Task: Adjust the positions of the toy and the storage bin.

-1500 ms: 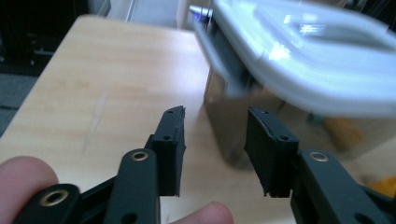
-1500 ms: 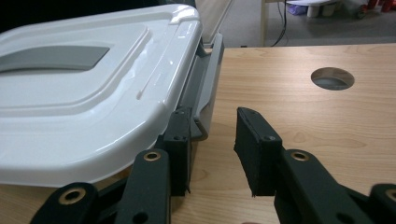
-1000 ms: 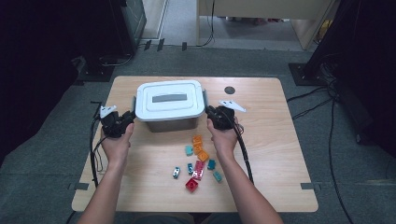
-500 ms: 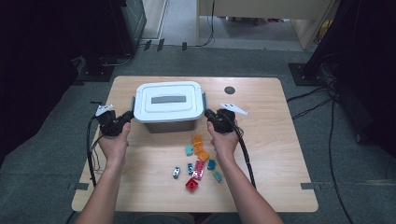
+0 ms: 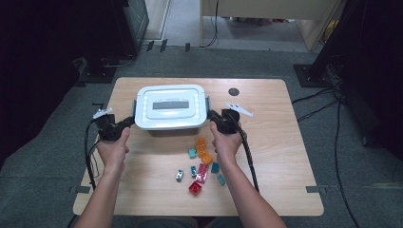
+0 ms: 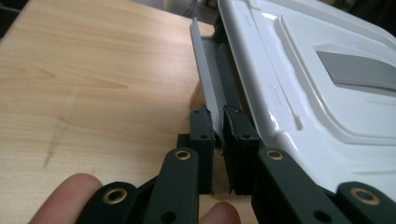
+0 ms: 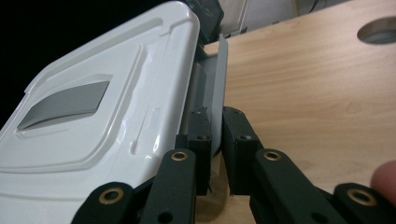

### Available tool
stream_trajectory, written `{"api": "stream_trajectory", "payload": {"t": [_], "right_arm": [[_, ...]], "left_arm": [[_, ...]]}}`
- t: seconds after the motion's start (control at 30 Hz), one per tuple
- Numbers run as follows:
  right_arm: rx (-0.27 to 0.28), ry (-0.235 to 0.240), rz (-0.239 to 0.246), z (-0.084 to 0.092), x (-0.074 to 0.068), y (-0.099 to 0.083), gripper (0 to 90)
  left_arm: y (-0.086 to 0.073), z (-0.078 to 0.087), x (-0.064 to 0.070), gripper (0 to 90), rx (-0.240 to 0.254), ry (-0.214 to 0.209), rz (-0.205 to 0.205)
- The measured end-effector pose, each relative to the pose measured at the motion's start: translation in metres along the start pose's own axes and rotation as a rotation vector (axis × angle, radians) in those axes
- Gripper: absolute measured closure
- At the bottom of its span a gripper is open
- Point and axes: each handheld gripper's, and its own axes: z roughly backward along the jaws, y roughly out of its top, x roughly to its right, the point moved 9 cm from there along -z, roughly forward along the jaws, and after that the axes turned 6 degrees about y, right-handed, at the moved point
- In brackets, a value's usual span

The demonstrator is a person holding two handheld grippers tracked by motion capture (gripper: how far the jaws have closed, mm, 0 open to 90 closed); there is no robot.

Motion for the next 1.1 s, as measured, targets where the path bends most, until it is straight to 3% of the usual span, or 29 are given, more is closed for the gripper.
{"api": "stream_trajectory", "payload": {"t": [0.13,0.3,0.73,0.9,1.1], "right_arm": [[-0.034,-0.014,0.011,0.004,-0.005,-0.005,85.3],[-0.061,0.008,-0.034,0.012,-0.014,-0.01,85.7],[-0.146,0.043,-0.11,0.036,-0.019,-0.028,85.9],[-0.163,0.045,-0.112,0.05,-0.023,-0.036,85.7],[-0.178,0.047,-0.139,0.069,-0.02,-0.042,85.4]], "left_arm": [[-0.004,0.006,-0.002,84.7,-0.018,0.001,0.001],[-0.013,0.019,-0.006,84.4,-0.055,-0.019,0.008],[-0.031,0.045,-0.003,83.7,-0.126,-0.055,-0.011],[-0.038,0.055,0.0,83.5,-0.149,-0.058,-0.019],[-0.049,0.063,0.011,83.3,-0.185,-0.075,-0.033]]}}
